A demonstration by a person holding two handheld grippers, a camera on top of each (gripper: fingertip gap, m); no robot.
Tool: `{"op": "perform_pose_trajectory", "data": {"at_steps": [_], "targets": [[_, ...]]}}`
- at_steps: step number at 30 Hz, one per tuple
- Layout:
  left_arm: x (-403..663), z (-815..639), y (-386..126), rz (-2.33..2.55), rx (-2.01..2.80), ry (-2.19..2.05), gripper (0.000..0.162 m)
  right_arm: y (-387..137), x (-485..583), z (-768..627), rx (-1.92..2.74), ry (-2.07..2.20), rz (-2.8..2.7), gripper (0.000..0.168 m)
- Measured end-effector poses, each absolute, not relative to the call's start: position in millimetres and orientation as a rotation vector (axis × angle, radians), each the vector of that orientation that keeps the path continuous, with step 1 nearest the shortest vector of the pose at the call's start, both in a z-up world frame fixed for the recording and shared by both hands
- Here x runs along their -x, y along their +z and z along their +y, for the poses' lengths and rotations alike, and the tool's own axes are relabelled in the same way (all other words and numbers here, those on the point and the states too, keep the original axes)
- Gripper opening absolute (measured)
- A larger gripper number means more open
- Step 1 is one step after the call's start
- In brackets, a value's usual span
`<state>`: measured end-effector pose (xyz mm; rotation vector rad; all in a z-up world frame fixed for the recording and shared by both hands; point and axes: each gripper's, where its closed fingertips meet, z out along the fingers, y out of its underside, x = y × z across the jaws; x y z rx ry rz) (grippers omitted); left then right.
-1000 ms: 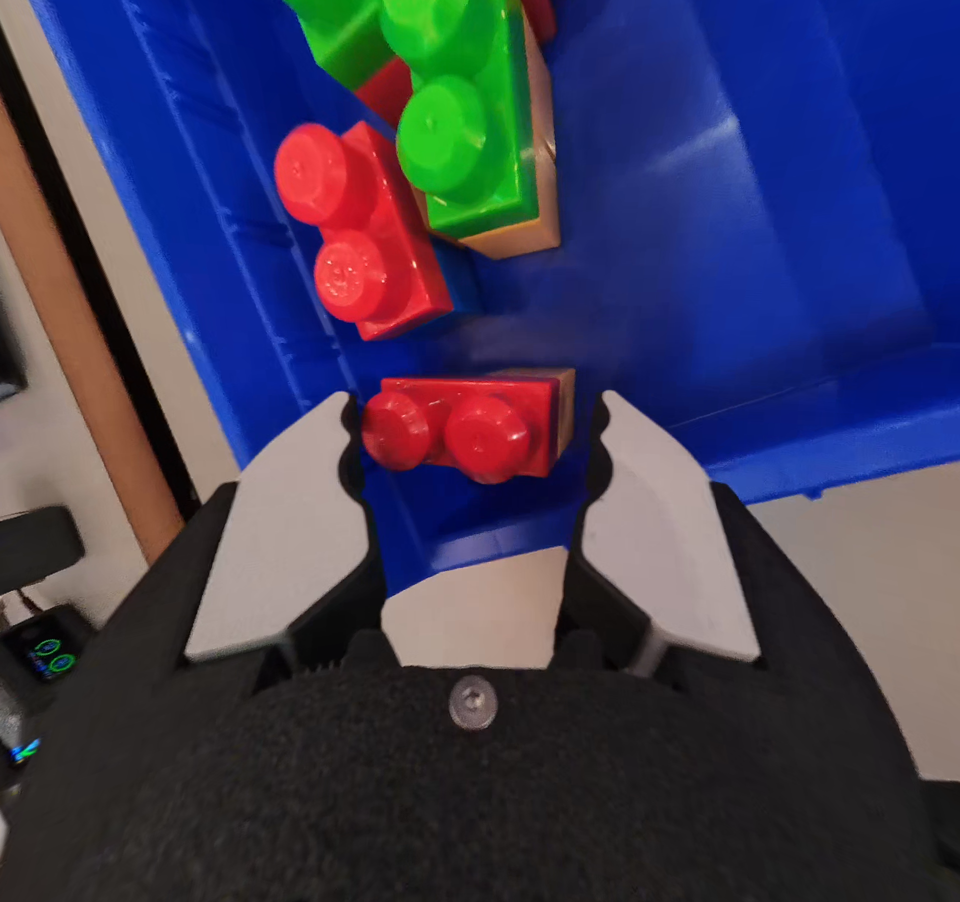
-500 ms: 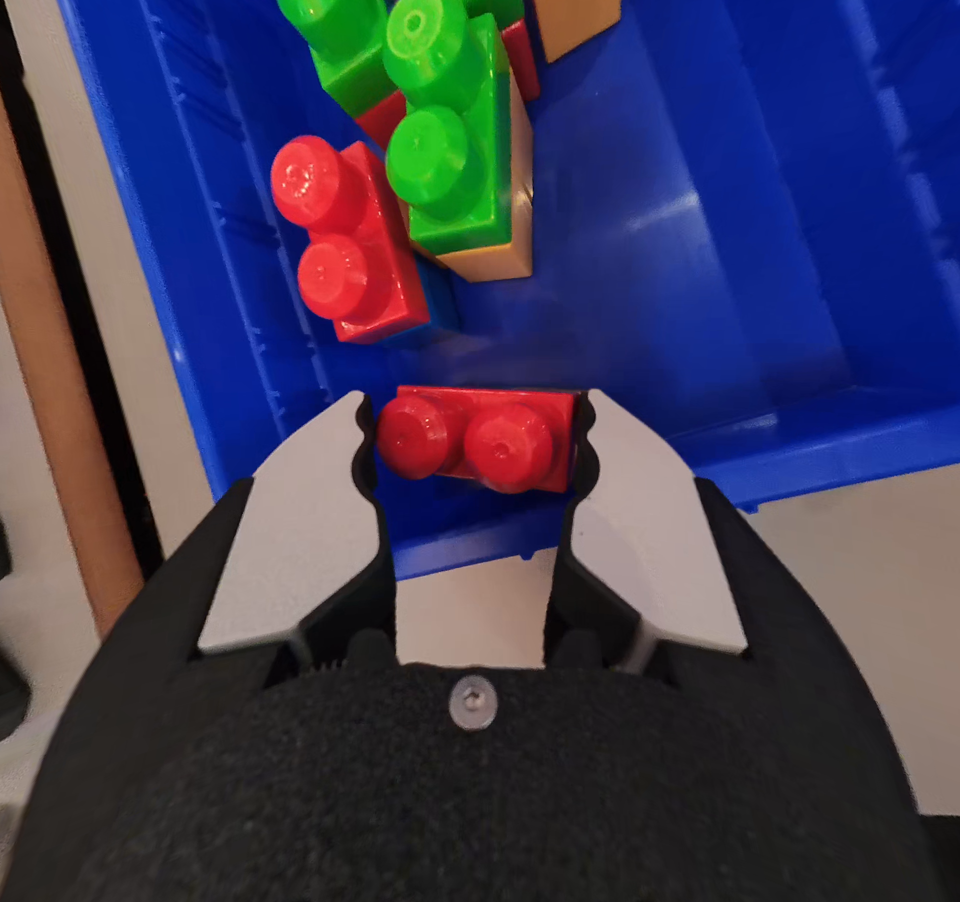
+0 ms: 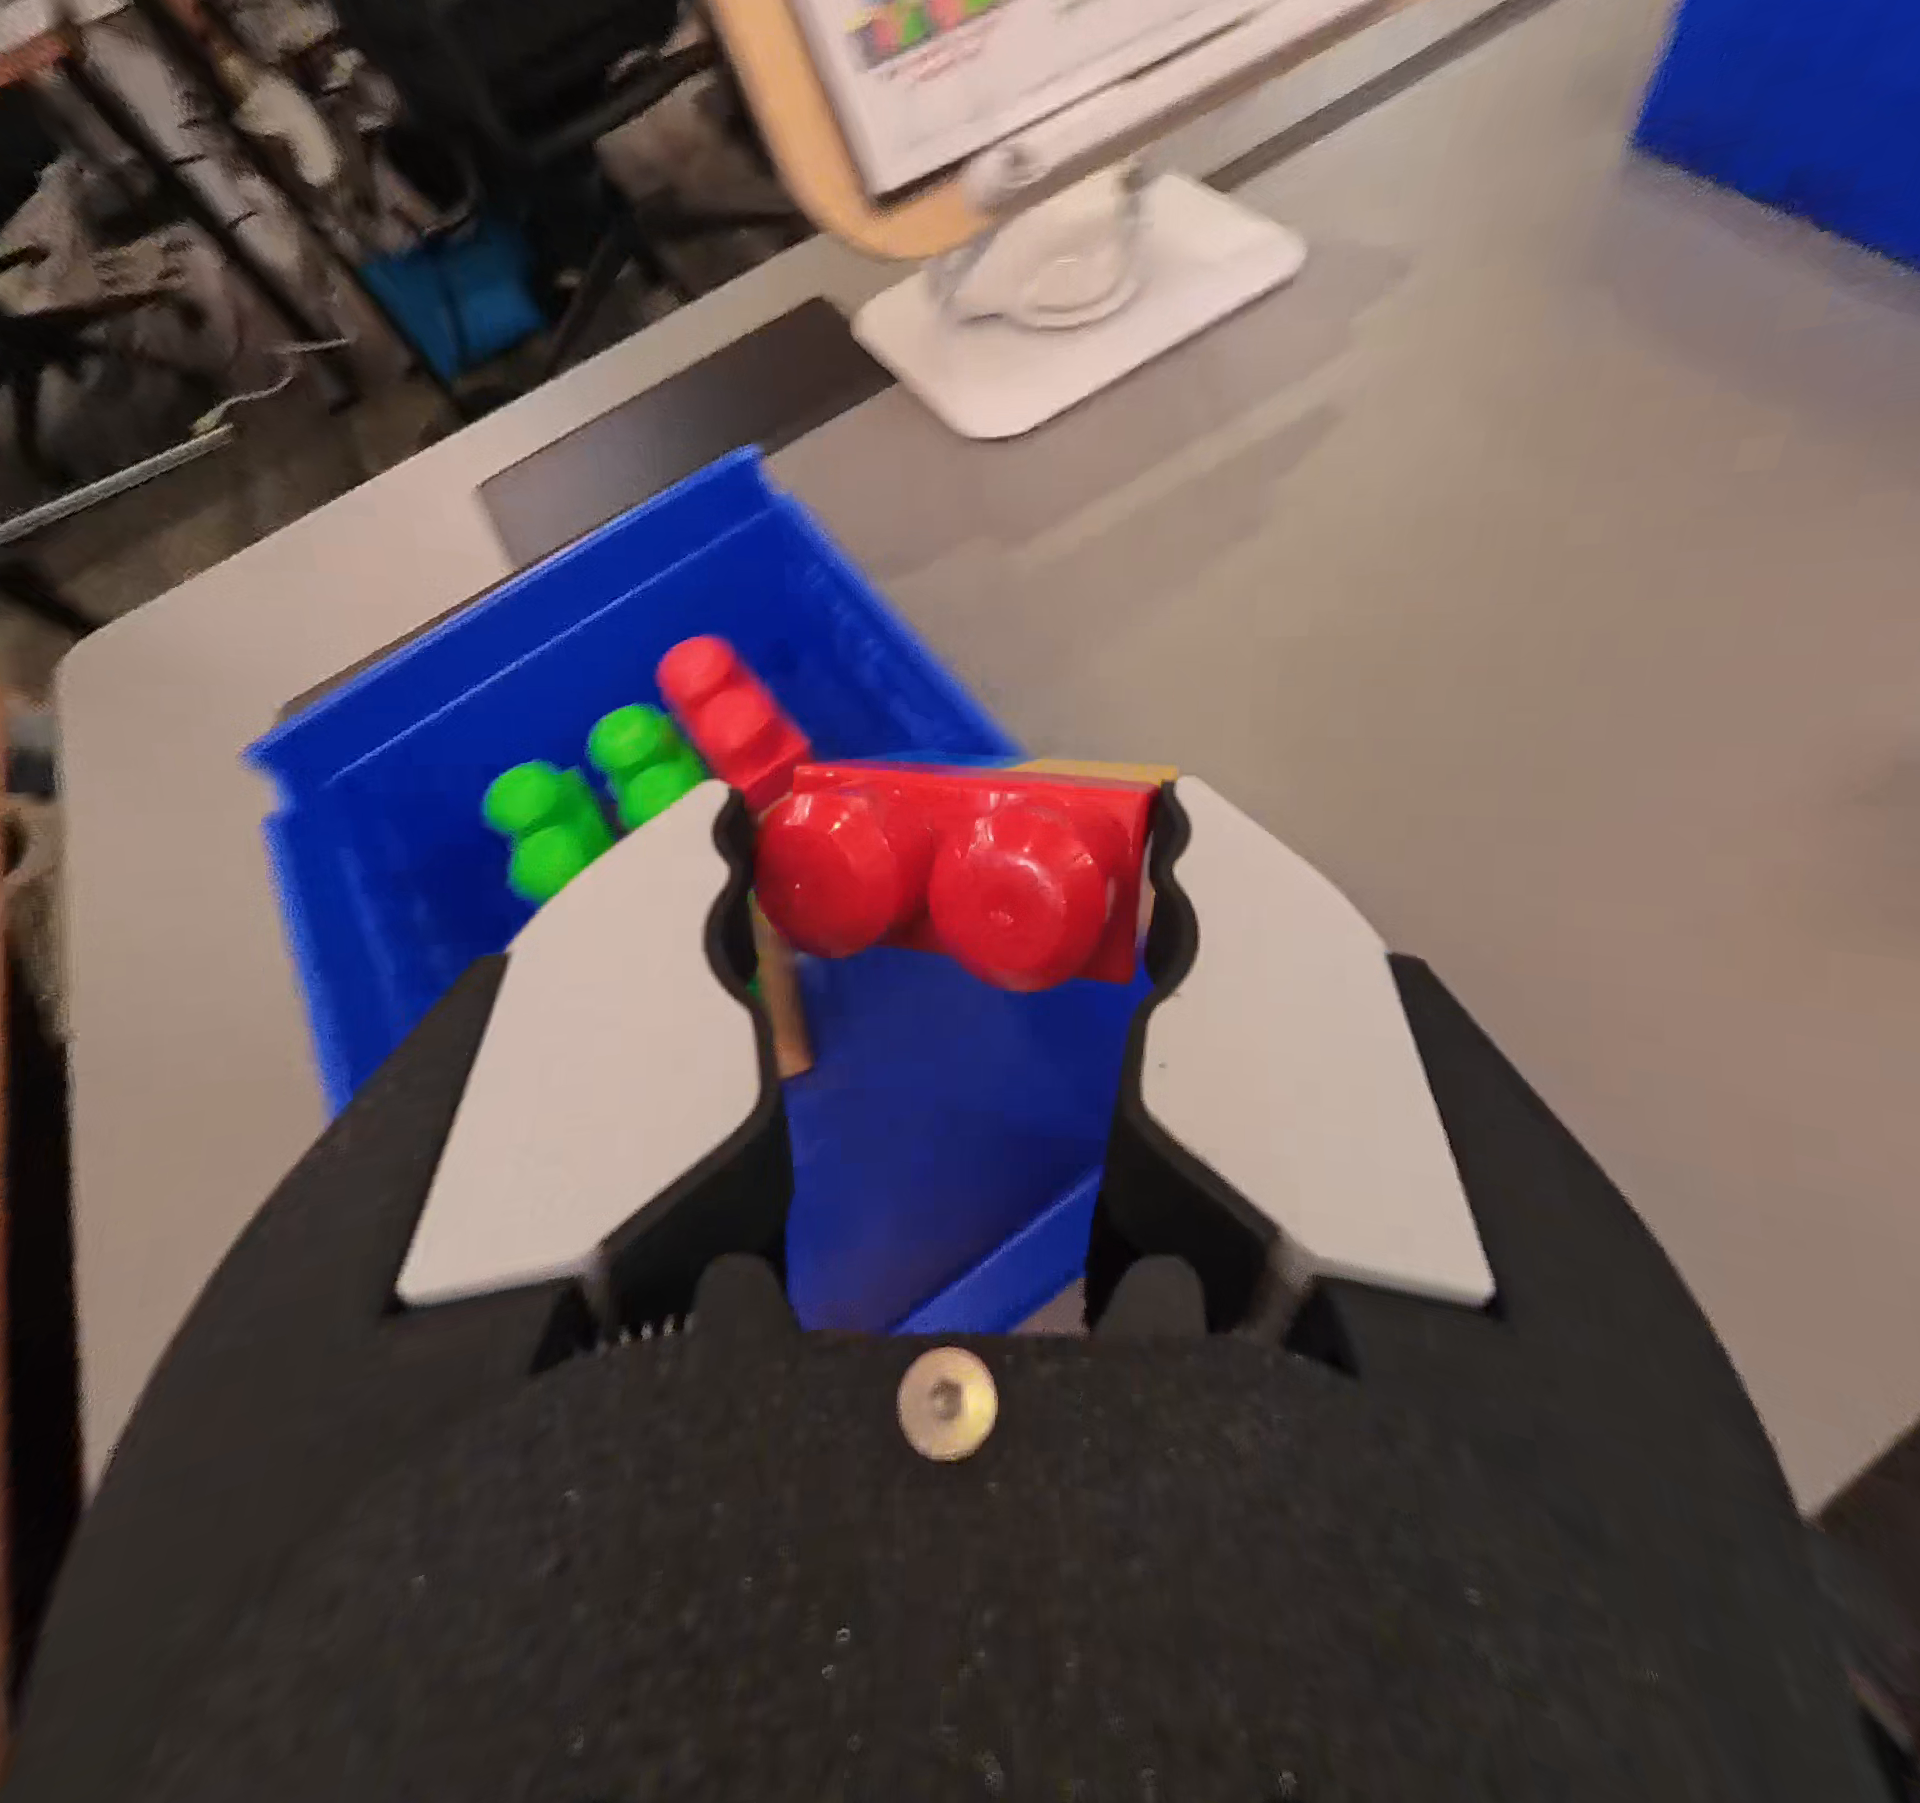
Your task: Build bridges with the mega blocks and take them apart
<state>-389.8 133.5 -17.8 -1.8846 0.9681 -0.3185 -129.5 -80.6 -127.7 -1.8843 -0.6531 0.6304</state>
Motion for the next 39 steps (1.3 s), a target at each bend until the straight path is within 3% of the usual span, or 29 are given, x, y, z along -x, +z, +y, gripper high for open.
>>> {"op": "perform_pose_trajectory", "data": {"at_steps": [8,18,26,37,39], "targets": [[283.9,84.0,-46.5,1.384,1.767,-0.256,0.073,-121.5,126.2,-81.1,1.871,0.600,-0.652,0.050],[209.9,77.1,-135.4,1.681,1.870,-0.201,0.073,-112.0,116.8,-80.7,1.857,0.569,-0.626,0.050],[196.0,76.3,-140.3,1.681,1.853,-0.201,0.072,-112.5,115.5,-81.2,1.861,0.572,-0.627,0.050],[195.1,86.2,-153.4,1.578,1.924,-0.395,0.089,-114.6,115.6,-82.3,1.869,0.569,-0.642,0.051],[194.4,86.3,-157.3,1.570,1.935,-0.435,0.083,-114.9,115.7,-82.4,1.869,0.567,-0.645,0.051]]}}
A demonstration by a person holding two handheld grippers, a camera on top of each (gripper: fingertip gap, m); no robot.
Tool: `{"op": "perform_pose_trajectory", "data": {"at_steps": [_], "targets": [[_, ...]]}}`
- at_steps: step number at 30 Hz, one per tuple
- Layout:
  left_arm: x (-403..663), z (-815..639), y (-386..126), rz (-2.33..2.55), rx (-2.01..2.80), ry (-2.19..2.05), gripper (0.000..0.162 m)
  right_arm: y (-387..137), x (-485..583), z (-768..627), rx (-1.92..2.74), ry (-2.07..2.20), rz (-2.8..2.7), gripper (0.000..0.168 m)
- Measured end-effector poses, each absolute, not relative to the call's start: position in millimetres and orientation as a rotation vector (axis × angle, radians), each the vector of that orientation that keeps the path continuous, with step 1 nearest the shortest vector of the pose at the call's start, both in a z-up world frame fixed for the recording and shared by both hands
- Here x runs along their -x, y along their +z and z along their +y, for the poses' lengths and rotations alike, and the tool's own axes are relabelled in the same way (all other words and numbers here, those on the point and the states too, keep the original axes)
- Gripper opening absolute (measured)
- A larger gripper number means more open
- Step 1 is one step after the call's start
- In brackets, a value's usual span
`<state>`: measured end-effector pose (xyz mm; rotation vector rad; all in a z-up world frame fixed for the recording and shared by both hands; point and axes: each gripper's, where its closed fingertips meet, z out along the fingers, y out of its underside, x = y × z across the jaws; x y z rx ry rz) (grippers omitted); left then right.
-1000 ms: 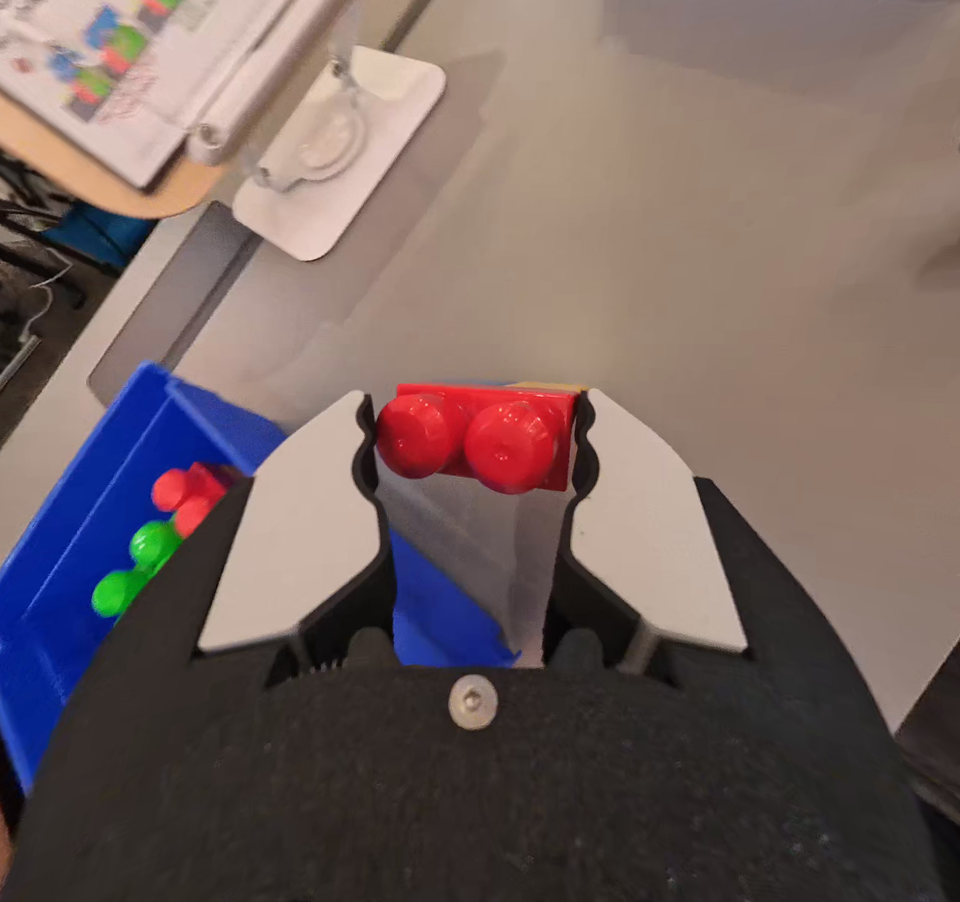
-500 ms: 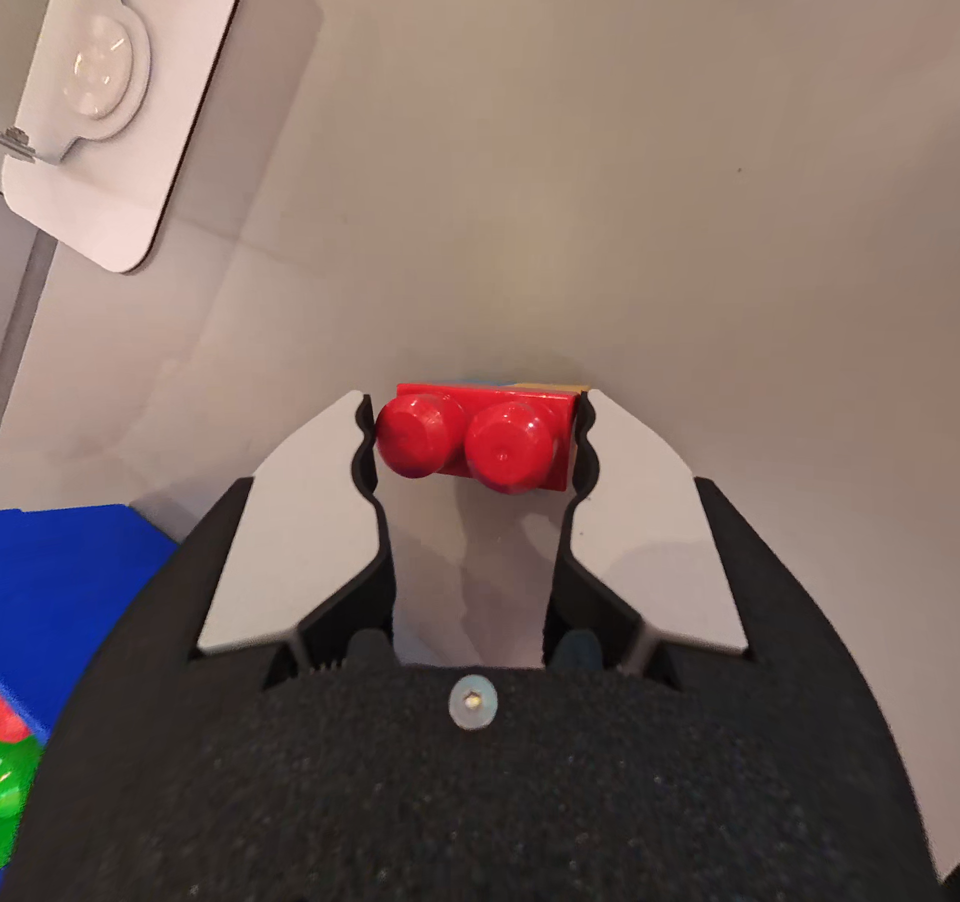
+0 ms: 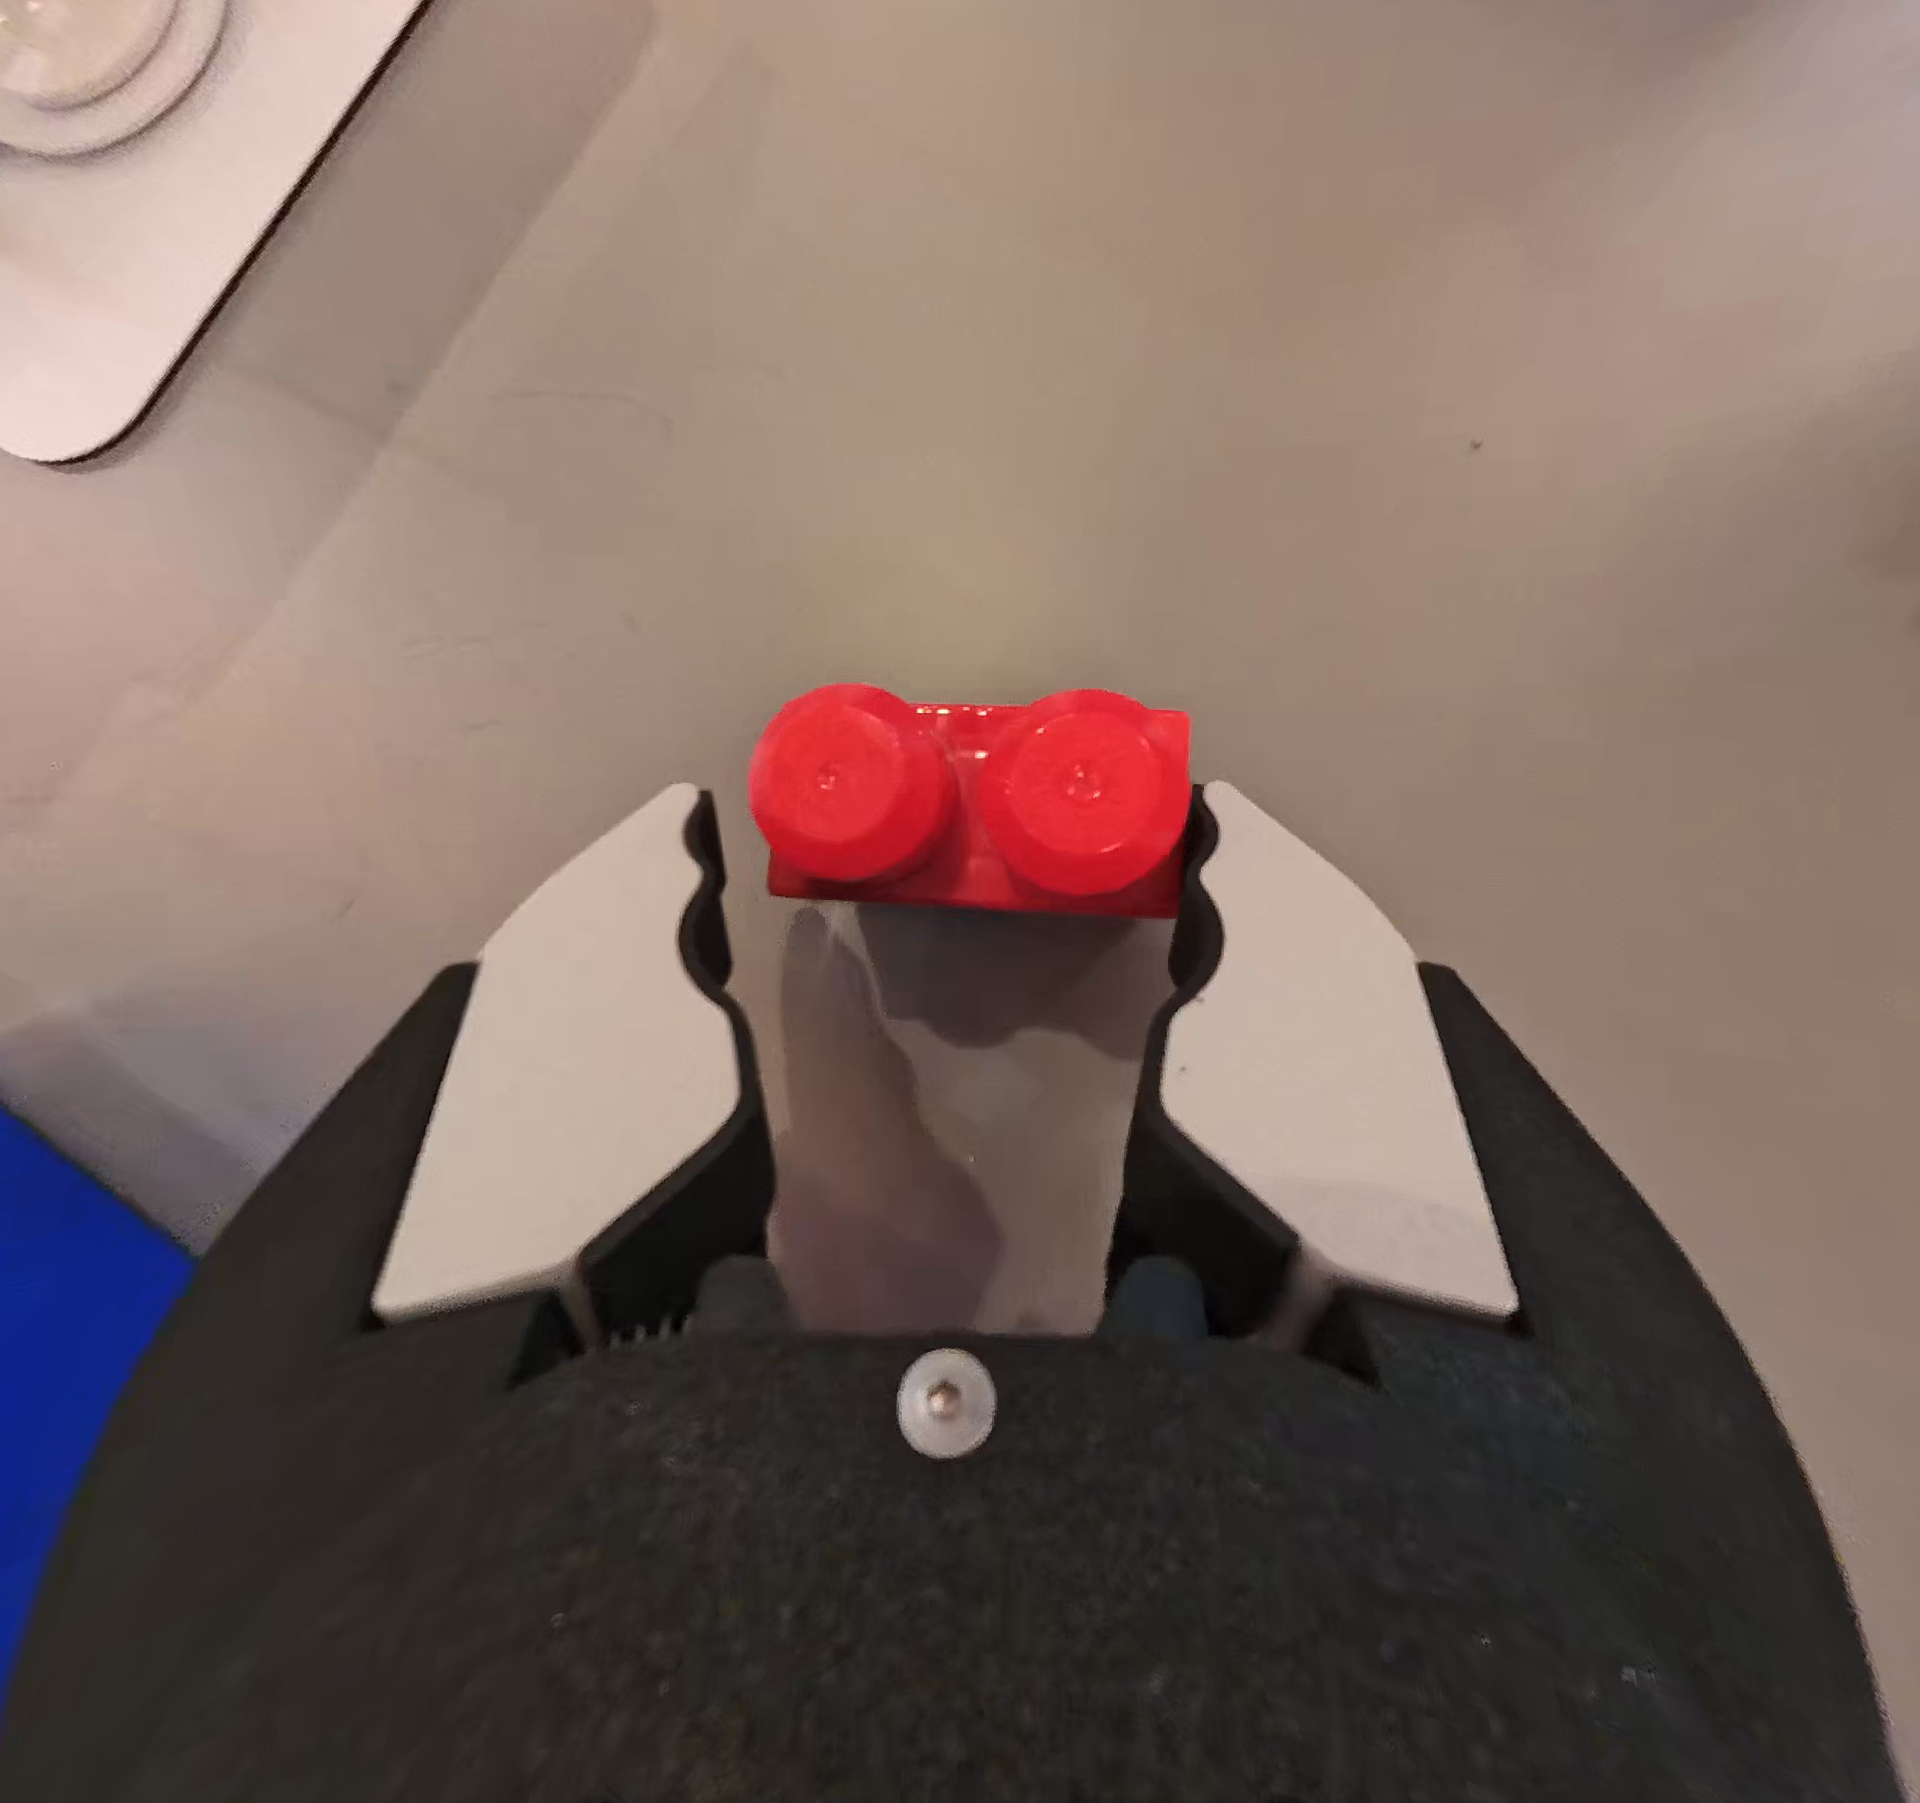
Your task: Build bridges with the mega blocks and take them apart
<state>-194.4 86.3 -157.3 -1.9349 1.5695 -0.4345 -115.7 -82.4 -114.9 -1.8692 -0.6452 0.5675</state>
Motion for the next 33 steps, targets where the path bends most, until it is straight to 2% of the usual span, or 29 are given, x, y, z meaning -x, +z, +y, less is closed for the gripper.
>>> {"op": "perform_pose_trajectory", "data": {"at_steps": [2,8,15,19,26,30,33], "targets": [[191.7,84.1,-157.9,1.562,1.919,-0.485,0.075,-115.4,115.8,-82.5,1.872,0.571,-0.646,0.051],[182.4,75.8,-155.9,1.566,1.850,-0.568,0.075,-117.0,116.5,-82.0,1.877,0.575,-0.645,0.050],[181.1,62.8,-94.0,1.403,1.746,-0.875,0.075,-118.2,108.1,-75.4,1.884,0.540,-0.603,0.050],[185.3,69.0,-66.6,1.233,1.795,-1.043,0.075,-121.9,90.1,-55.4,1.899,0.328,-0.520,0.051],[169.9,62.2,-55.5,1.115,1.911,-1.045,0.075,-83.3,131.3,1.2,1.762,0.009,-0.640,0.053],[160.1,48.8,-58.0,1.139,1.916,-1.083,0.075,-78.6,155.1,23.9,1.772,0.131,-0.630,0.054],[157.2,41.1,-59.1,1.142,1.922,-1.156,0.075,-80.0,158.6,28.2,1.763,0.119,-0.633,0.040]]}}
